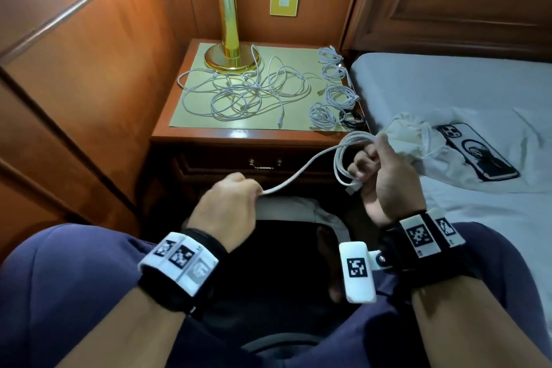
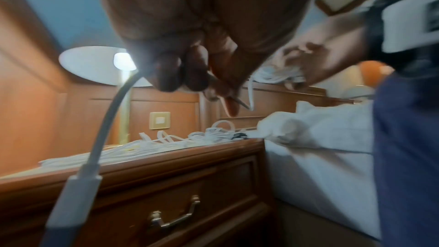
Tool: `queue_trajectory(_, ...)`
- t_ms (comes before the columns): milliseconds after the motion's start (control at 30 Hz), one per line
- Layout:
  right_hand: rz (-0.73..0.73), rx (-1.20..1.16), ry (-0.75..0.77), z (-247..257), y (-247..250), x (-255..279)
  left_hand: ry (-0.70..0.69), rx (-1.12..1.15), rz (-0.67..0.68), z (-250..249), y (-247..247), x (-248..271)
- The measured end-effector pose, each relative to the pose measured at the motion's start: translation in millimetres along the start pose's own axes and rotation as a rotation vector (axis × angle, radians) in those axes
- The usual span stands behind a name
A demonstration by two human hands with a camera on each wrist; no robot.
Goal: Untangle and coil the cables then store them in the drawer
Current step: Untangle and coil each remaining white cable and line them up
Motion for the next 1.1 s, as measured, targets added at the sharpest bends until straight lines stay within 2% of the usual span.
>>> queue_trajectory(67, 0.062, 0.097, 0.085, 0.3, -9.8, 3.7, -0.084, -0.072, 0.149, -17.3, -25.0, 8.3)
queue_trajectory(133, 0.125, 0.31, 0.202, -1.0, -19.4, 9.7, -0.217, -0.05, 0.271, -44.2, -43.3, 18.7)
queue_trajectory(200, 0.219, 0.551, 0.29, -7.1, -29.6, 17.0, -0.311, 0.041, 0.306, -62.4, -49.5, 26.3)
queue_trajectory(300, 0.368, 0.907, 0.275, -24.9, -40.8, 25.0, -0.362, 0.246, 0.154, -71.7, -29.9, 25.7)
queue_trajectory(400, 0.491, 1.031, 0.189, -37.1, -44.7, 29.2, -0.293, 0.36, -0.114, -56.6, 3.1, 13.6)
queue_trajectory(467, 0.542, 1.02, 0.108, -42.0, -46.9, 32.2, -0.192, 0.38, -0.262, -36.1, 21.0, 6.9)
queue_trajectory(500, 0.55, 0.971, 0.066, -42.8, -48.3, 33.5, -0.147, 0.381, -0.292, -26.7, 25.7, 4.8)
queue_trajectory(633, 0.544, 0.677, -0.077, -42.5, -52.5, 33.4, -0.083, 0.32, -0.322, -8.1, 31.0, -0.1)
queue_trajectory(800, 0.615, 0.56, -0.188, -50.6, -60.2, 43.1, -0.154, 0.209, -0.36, -11.7, 27.4, -1.3)
queue_trajectory(933, 0.557, 0.363, -0.223, -48.7, -60.1, 45.5, -0.032, 0.157, -0.335, -9.9, 12.9, 3.8)
queue_trajectory(1000, 0.495, 0.261, -0.242, -49.8, -58.4, 44.7, 0.027, 0.312, -0.276, -9.8, 5.3, 2.4)
queue_trajectory(1100, 0.446, 0.189, -0.261, -55.2, -61.5, 47.8, 0.271, 0.736, -0.105, -5.2, -17.5, 5.0)
Point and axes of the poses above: each hand's wrist, its own x-axis away from the middle knuckle, its own y-axis out of the back of the hand, z = x × y, the point moved 8 cm from there along -x, towards the middle knuckle, and after that the axes turned 2 degrees about x, right-handed, at the moved point
